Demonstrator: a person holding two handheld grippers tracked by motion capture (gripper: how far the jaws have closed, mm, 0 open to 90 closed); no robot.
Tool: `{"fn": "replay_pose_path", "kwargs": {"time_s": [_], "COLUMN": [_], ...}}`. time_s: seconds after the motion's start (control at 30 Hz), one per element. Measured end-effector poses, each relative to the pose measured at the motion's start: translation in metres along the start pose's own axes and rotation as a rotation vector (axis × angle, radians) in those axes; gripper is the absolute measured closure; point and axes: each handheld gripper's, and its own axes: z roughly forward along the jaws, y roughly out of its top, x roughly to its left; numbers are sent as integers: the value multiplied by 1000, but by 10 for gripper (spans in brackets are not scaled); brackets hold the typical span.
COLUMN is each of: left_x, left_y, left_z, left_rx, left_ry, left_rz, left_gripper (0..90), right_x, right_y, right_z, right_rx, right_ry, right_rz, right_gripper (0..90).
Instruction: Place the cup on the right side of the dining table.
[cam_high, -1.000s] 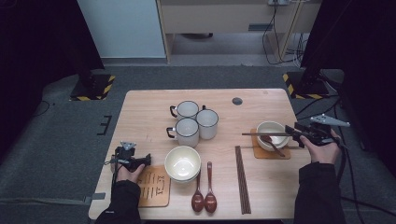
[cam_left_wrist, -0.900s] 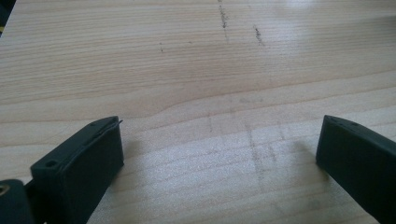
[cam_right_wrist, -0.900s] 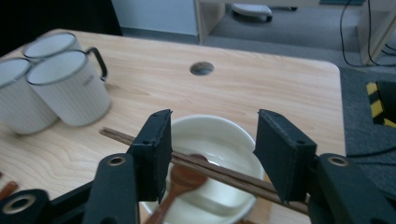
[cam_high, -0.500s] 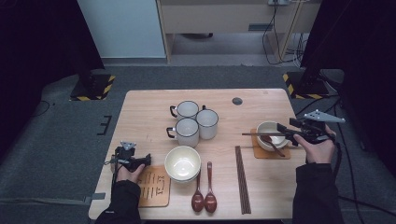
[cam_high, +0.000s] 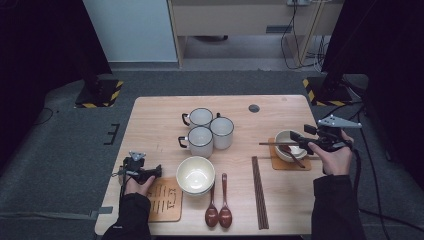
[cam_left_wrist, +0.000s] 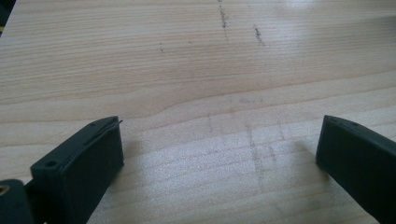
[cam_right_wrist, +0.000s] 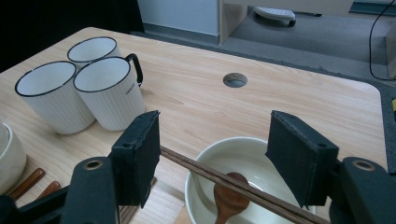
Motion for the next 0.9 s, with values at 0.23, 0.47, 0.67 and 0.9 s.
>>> {"fn": "replay_pose_path", "kwargs": {"time_s": [0.23, 0.47, 0.67, 0.9], "left_x": [0, 0, 0, 0], "left_y": [0, 0, 0, 0], "left_z": [0, 0, 0, 0], "left_rx": [0, 0, 0, 0], "left_ry": [0, 0, 0, 0], "left_rz": [0, 0, 0, 0], "left_gripper": [0, 0, 0, 0], "right_x": [13, 27, 41, 52], "right_y": [11, 28, 40, 49], "right_z": [4, 8, 17, 27], "right_rx": [4, 2, 8, 15], "right_ry": [9, 17, 30, 39], "right_rz": [-31, -57, -78, -81], "right_gripper": [343, 338, 338, 338]}}
